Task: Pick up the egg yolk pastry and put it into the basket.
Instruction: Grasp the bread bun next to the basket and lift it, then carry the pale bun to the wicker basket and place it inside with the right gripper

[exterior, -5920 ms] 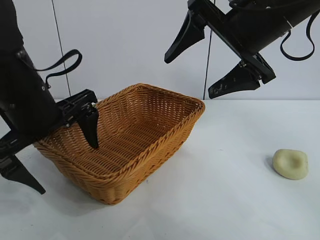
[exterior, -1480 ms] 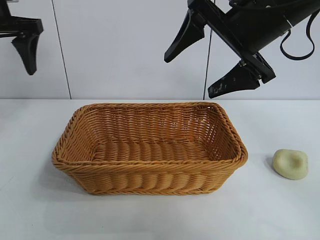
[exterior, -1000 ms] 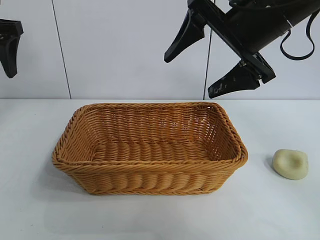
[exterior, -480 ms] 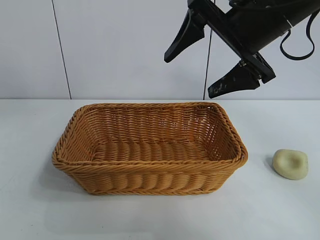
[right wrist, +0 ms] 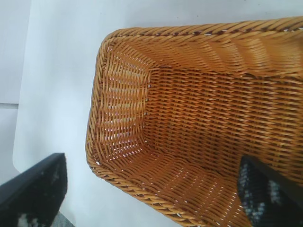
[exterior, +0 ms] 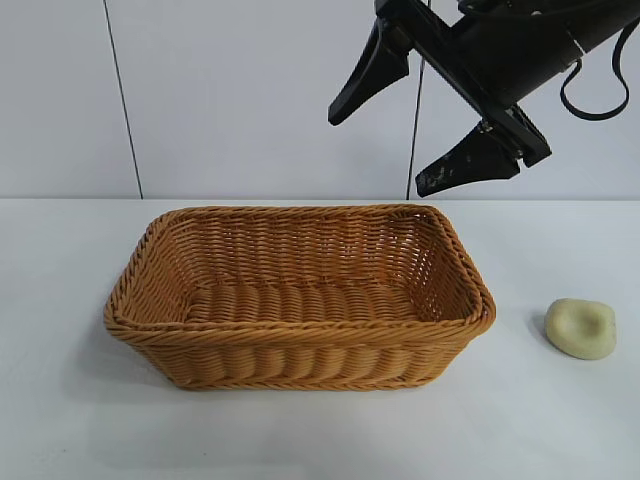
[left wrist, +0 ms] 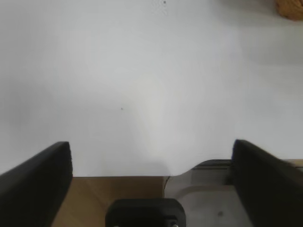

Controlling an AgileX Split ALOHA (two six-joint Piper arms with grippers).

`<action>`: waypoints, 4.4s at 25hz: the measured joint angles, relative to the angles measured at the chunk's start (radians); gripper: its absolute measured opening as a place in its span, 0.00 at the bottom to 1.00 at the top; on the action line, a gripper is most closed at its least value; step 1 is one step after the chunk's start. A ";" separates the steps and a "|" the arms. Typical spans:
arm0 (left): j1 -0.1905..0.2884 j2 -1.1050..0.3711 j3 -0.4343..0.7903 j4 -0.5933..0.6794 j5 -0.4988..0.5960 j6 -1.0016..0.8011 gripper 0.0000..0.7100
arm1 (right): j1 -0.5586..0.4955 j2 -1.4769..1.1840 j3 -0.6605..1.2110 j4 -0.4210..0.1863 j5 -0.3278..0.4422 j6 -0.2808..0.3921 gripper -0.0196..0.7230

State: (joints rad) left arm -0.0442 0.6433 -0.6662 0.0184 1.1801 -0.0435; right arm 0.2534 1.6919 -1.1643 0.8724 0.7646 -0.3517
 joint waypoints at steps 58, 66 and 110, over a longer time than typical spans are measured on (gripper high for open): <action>0.000 -0.649 0.164 -0.006 -0.106 0.000 0.91 | -0.261 0.366 -0.119 -0.746 0.141 0.405 0.96; 0.000 -0.649 0.164 -0.006 -0.106 0.000 0.91 | -0.261 0.386 -0.119 -0.746 0.096 0.405 0.75; 0.000 -0.649 0.164 -0.007 -0.106 0.000 0.91 | 0.274 0.251 -0.492 -0.753 0.309 0.467 0.12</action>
State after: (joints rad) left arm -0.0442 -0.0056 -0.5021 0.0110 1.0744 -0.0434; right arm 0.5274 1.9432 -1.6565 0.1197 1.0733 0.1149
